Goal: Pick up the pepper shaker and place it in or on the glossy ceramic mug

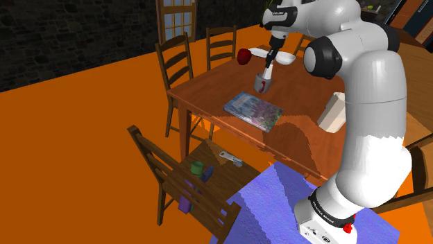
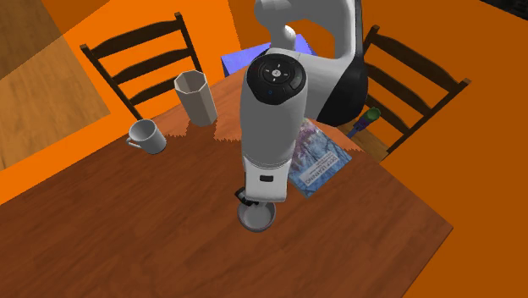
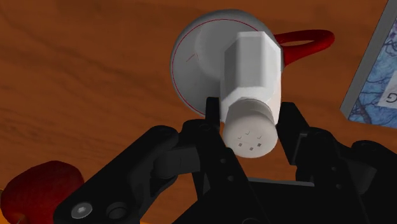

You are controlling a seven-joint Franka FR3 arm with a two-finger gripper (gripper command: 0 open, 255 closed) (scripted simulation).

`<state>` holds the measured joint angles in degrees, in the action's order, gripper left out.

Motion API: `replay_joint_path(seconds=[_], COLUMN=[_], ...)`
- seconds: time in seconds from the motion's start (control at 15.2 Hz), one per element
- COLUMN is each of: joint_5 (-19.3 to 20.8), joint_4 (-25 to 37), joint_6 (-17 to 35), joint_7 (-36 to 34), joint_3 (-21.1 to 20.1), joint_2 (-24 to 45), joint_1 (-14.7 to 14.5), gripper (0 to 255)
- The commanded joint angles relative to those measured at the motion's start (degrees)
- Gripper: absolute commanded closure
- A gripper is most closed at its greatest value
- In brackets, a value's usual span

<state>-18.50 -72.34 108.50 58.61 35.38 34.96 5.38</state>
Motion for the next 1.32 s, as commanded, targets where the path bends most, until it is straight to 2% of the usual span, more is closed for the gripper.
replay_joint_path(seconds=[0.0, 0.26, 0.33, 0.66, 0.92, 1.25], joint_5=[0.0, 0.0, -0.1, 0.0, 0.8, 0.8], joint_4=[0.0, 0.0, 0.0, 0.0, 5.5, 5.5], joint_6=[0.0, 0.0, 0.1, 0.0, -6.4, -6.4], joint_7=[0.0, 0.0, 0.0, 0.0, -0.8, -0.8], joint_3=[0.0, 0.0, 0.0, 0.0, 0.5, 0.5], joint_2=[0.2, 0.2, 0.2, 0.2, -1.1, -1.1], joint_1=[0.1, 0.0, 0.1, 0.0, 0.6, 0.6], gripper=[255, 255, 0, 0, 0, 0])
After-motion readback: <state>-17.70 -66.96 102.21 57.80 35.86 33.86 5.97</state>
